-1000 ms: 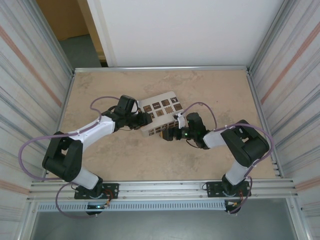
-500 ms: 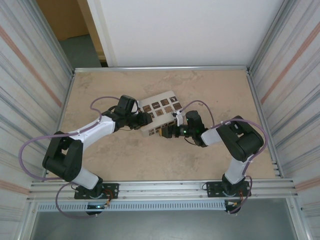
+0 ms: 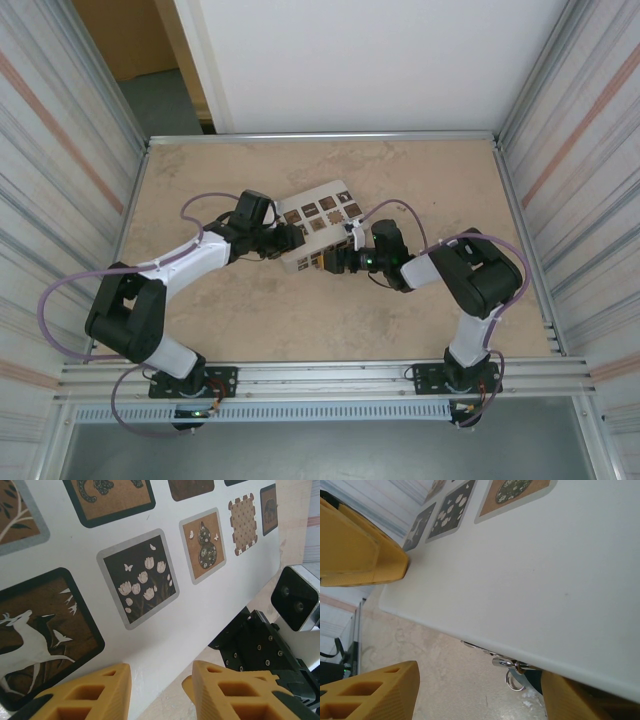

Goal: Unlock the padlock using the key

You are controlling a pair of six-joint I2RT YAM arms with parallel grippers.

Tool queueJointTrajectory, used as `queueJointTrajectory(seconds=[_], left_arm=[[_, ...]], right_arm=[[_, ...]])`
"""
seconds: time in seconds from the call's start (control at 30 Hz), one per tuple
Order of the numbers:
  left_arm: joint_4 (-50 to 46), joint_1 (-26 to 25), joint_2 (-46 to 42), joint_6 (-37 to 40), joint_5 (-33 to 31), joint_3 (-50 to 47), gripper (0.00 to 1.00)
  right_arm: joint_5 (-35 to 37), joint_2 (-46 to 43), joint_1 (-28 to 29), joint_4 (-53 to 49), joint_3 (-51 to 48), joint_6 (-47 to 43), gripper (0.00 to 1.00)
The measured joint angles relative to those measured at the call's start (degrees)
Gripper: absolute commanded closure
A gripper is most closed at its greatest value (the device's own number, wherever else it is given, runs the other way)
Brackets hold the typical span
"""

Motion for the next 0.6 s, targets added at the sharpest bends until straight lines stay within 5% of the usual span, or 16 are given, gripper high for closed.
queueJointTrajectory(seconds=[0.6], left_arm=[[-0.02, 0.00, 0.00, 0.00, 0.00, 0.00, 0.63]], right_arm=[[-1.31, 2.32, -0.37, 3.89, -0.26, -1.33, 0.49]])
